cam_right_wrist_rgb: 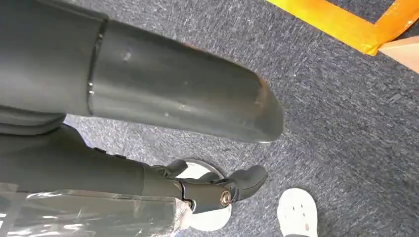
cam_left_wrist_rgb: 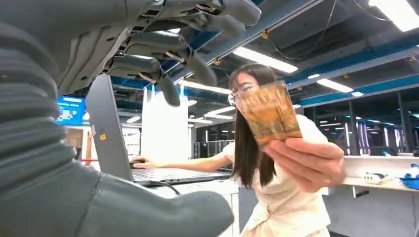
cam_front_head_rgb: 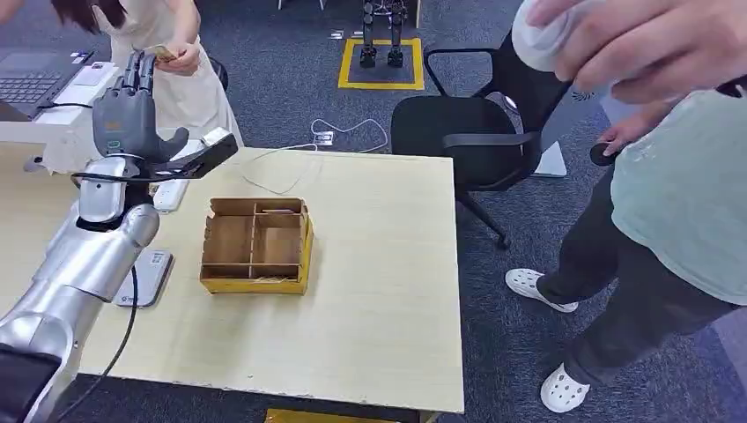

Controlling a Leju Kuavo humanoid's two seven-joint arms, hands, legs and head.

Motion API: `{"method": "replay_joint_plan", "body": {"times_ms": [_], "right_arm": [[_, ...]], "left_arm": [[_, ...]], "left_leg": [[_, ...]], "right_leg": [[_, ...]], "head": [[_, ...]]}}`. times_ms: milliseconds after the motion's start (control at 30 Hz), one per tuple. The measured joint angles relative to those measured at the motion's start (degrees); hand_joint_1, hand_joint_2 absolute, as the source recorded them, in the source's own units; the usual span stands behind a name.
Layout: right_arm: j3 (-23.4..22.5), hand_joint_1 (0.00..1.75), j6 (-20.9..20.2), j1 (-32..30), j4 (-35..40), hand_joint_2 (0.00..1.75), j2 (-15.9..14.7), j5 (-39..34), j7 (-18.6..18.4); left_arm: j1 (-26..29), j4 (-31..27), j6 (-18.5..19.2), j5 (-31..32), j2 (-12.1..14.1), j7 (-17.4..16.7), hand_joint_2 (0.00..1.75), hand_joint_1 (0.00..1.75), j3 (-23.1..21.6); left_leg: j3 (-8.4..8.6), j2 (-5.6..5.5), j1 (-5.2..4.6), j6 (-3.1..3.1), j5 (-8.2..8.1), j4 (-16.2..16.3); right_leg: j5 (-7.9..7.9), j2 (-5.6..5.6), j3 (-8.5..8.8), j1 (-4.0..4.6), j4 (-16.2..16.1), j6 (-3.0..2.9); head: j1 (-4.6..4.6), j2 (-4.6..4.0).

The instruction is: Pass the card to the sensor for recognition and then transmit it.

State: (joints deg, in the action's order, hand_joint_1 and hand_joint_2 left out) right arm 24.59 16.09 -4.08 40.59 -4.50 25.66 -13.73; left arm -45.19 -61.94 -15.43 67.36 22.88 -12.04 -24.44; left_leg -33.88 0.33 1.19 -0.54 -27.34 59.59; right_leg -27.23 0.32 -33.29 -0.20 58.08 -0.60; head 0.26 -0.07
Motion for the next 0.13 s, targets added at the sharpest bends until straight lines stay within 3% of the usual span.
{"method": "replay_joint_plan", "body": {"times_ms": [133], "right_arm": [[0.6, 0.00, 0.3, 0.0, -0.1, 0.00, -0.3, -0.5, 0.0]], "left_arm": [[0.5, 0.1, 0.4, -0.5, 1.5, -0.6, 1.75, 0.00, 0.1]], "left_leg": [[-0.01, 0.00, 0.00, 0.00, 0.00, 0.0]], "right_leg": [[-0.01, 0.00, 0.00, 0.00, 0.0, 0.00]], "head": [[0.00, 0.00]]}}
